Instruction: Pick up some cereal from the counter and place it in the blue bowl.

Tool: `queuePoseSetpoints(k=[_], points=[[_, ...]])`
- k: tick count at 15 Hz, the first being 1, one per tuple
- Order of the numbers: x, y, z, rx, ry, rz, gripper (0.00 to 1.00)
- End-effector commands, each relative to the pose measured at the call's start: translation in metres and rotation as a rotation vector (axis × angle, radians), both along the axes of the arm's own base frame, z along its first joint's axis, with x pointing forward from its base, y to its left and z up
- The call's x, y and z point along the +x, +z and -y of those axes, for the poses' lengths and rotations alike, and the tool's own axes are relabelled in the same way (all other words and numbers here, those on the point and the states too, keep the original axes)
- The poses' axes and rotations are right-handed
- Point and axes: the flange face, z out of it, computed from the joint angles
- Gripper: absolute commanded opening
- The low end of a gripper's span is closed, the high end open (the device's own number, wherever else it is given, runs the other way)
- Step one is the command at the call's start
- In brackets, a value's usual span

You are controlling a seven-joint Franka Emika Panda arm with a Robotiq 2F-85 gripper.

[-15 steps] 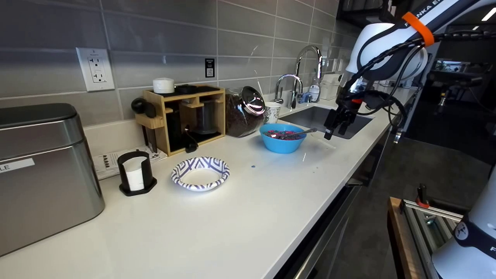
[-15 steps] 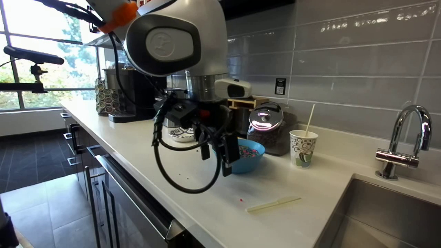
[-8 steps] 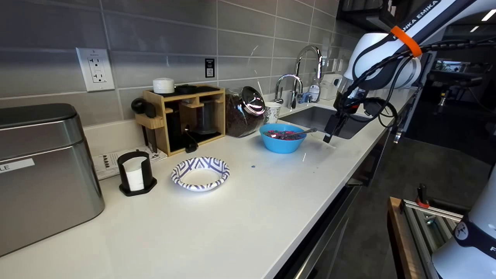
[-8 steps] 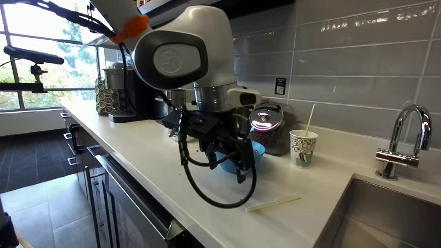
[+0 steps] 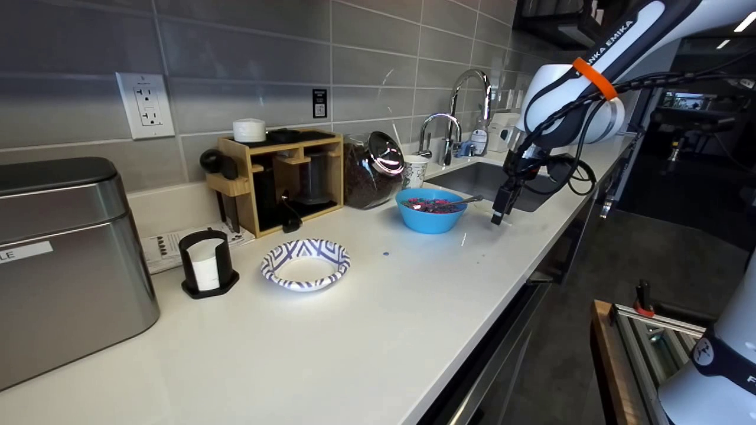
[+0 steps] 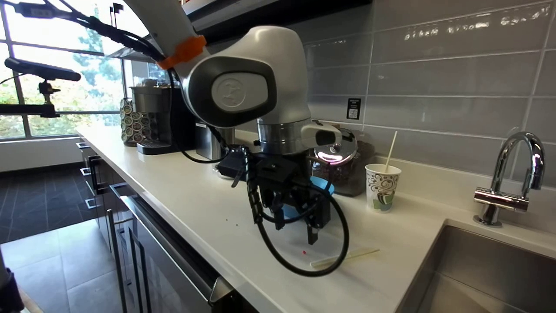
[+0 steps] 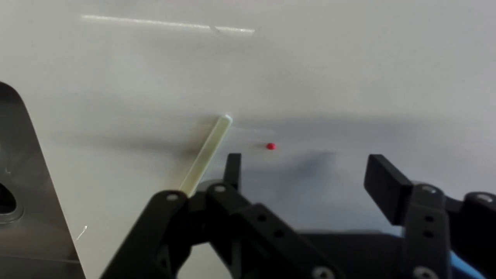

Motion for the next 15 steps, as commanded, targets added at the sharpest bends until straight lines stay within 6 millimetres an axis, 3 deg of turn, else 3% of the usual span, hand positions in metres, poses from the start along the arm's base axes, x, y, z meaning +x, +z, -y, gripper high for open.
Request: queuePoseSetpoints(k=[1, 5, 6, 8, 9, 11, 12, 15], points=[[0.014, -0.012, 0.009, -0.007, 0.017, -0.027, 0.61], [0.021, -0.022, 0.015, -0.012, 0.016, -0.060, 0.53], [0.022, -0.024, 0.016, -0.005, 0.019, -0.065, 0.44], [0.023, -0.030, 0.017, -0.001, 0.018, -0.079, 0.41], [0.024, -0.031, 0.017, 0.002, 0.017, -0.084, 0.34], [0.024, -0.029, 0.015, 0.010, 0.018, -0.090, 0.32], [0.025, -0.028, 0.014, 0.013, 0.019, -0.096, 0.25], [0.021, -0.026, 0.016, 0.009, 0.007, -0.109, 0.24]])
